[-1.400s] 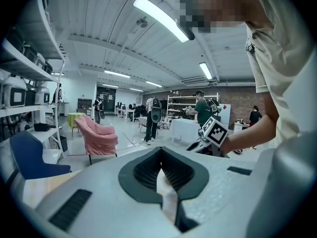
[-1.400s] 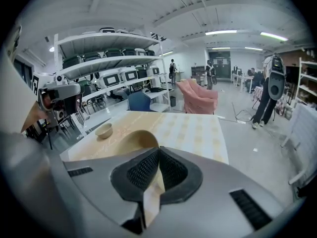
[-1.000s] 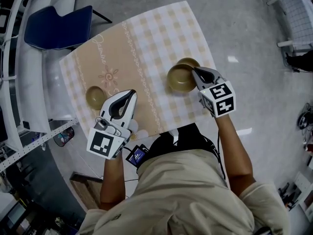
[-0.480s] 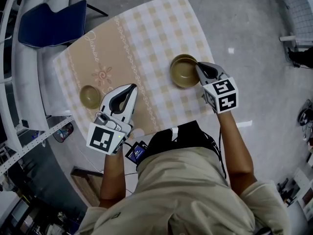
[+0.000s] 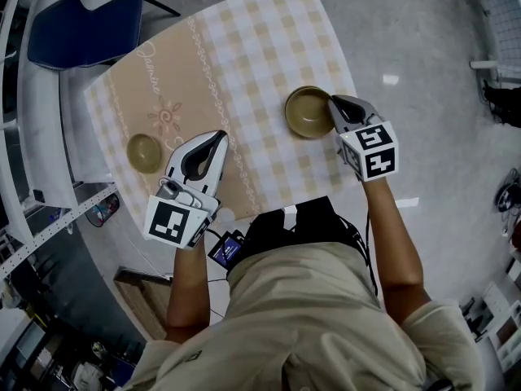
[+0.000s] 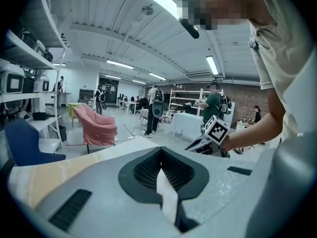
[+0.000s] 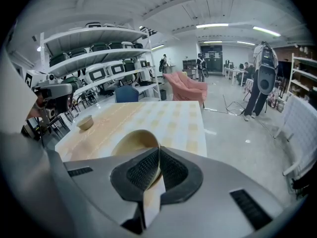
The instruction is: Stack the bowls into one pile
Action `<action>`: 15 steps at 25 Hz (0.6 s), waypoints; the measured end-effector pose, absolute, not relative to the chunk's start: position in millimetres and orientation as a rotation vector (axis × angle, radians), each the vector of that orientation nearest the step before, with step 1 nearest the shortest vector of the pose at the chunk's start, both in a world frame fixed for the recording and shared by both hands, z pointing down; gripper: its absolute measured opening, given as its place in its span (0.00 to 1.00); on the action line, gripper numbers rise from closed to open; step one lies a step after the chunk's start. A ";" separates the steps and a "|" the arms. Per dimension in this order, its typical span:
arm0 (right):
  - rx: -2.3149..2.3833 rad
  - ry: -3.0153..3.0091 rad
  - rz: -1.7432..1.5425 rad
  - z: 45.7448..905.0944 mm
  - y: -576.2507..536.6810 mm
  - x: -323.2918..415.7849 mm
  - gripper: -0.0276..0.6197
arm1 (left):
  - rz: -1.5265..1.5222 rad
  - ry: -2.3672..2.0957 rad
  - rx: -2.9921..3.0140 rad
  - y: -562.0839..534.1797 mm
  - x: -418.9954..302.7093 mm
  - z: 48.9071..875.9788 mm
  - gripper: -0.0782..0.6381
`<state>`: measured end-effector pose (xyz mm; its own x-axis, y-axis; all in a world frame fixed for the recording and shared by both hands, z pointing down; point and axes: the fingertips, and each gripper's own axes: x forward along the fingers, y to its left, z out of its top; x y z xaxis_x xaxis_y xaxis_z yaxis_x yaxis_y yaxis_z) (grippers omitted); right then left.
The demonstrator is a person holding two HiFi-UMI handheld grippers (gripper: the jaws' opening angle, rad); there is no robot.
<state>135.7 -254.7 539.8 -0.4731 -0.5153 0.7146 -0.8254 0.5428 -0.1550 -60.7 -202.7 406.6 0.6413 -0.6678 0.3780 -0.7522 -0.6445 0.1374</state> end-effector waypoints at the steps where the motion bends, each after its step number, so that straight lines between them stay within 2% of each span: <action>1: 1.073 -2.168 0.653 541.0 -254.5 135.8 0.06 | 0.432 -1.152 2.578 -202.5 -61.5 408.6 0.12; 10: 1.040 -2.147 0.579 548.2 -253.1 131.5 0.09 | 0.451 -1.211 2.529 -197.1 -80.0 424.8 0.12; 15: 1.036 -2.105 0.534 551.4 -253.9 130.4 0.17 | 0.450 -1.256 2.493 -197.6 -98.1 433.6 0.12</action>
